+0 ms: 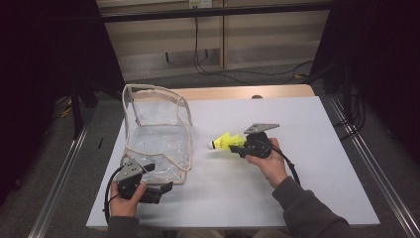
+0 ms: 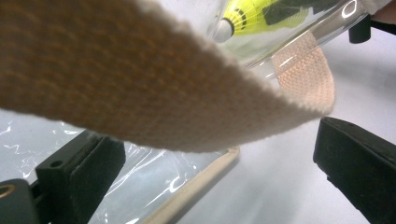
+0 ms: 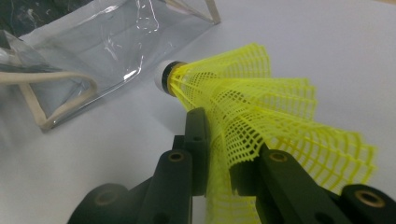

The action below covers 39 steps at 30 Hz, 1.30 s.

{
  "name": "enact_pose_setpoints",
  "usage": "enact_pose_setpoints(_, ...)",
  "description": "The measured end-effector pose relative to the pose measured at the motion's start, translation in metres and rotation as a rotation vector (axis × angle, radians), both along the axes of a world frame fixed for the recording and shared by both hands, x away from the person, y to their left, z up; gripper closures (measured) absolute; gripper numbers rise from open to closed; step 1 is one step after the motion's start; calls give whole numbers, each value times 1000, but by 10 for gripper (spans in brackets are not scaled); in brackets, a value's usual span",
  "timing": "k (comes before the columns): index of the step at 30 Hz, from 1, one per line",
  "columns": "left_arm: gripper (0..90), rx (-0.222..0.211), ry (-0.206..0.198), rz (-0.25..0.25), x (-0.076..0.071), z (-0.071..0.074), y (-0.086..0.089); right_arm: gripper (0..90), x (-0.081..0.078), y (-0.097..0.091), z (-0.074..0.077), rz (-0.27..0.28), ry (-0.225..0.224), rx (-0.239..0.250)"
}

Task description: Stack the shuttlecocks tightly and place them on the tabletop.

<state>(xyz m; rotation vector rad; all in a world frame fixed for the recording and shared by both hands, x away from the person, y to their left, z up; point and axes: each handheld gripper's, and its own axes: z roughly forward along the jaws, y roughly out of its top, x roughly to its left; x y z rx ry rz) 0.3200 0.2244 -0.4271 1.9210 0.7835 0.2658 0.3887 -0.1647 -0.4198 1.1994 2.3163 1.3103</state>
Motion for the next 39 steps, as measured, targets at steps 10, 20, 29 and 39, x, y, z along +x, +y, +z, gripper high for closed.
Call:
enact_pose_setpoints(10, 23, -6, -2, 3, 0, 0, 1, 795, -1, -6, 17, 17, -6, 9)
enact_pose_setpoints(20, 20, -6, -3, 3, -1, 0, 0, 795, 0, -10, 30, 34, 2, 13)
enact_pose_setpoints(29, 19, -10, -1, -1, 0, -1, 1, 795, 2, -12, 46, 46, -2, 14)
enact_pose_setpoints(39, 18, -6, 0, -1, 0, -1, 0, 794, 3, -12, 58, 62, -4, 16)
